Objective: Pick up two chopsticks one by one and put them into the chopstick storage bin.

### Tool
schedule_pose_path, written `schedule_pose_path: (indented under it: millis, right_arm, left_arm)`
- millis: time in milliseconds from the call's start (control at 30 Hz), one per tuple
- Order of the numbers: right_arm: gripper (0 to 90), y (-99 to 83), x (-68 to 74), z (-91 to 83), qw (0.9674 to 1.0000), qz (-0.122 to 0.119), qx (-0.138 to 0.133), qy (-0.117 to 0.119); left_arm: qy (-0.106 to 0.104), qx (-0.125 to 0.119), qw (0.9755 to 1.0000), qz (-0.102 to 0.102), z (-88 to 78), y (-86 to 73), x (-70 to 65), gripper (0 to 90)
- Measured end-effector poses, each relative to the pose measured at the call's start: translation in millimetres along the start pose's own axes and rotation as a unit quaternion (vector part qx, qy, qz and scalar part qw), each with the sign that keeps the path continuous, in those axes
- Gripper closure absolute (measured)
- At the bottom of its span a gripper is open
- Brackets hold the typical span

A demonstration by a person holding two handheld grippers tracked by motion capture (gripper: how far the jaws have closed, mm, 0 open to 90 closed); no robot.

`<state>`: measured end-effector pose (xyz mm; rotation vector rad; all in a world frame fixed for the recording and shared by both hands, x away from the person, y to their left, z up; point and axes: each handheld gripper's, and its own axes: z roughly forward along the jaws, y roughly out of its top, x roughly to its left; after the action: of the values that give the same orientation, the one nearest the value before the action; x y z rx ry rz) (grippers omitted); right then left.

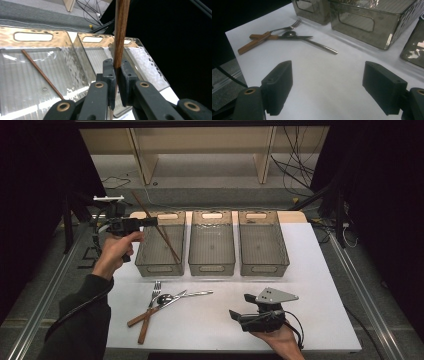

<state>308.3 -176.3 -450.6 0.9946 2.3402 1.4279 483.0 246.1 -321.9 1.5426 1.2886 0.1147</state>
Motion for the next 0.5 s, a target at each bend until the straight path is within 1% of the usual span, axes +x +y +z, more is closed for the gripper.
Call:
schedule_pose_path:
  millis: [67, 133, 233, 267, 333, 433, 500]
  right_arm:
    - [24.9, -0.9, 0.1, 0.8, 1.0, 0.0, 0.002, -0.001]
    - [24.9, -1.3, 0.1, 1.1, 1.0, -0.001, 0.002, -0.001]
    - [24.9, -1.3, 0.1, 0.8, 1.0, 0.0, 0.0, -0.001]
    - [24.9, -1.3, 0.0, 0.8, 1.0, 0.0, 0.0, -0.001]
    - [24.9, -1.3, -0.3, 0.6, 1.0, 0.0, 0.0, -0.001]
    - [25.0, -1.4, -0.3, 0.7, 1.0, 0.0, 0.001, -0.001]
    - [25.0, -1.5, -0.4, 1.0, 1.0, 0.001, 0.002, 0.0]
  left_arm:
    - [0.008, 0.002, 1.0, 0.001, 3.5, 2.4, 3.2, 84.7]
    - [0.014, 0.004, 0.9999, -0.003, 7.0, 4.4, 6.2, 84.6]
    - [0.029, 0.01, 0.9995, -0.002, 12.1, 6.6, 10.7, 84.7]
    - [0.034, 0.011, 0.9993, -0.004, 13.8, 7.2, 12.1, 84.6]
    - [0.038, 0.013, 0.9991, -0.012, 17.4, 7.9, 15.7, 84.6]
    - [0.046, 0.018, 0.9986, -0.016, 23.1, 7.1, 18.5, 84.6]
    - [0.055, 0.026, 0.9981, -0.011, 27.6, 5.9, 19.9, 84.5]
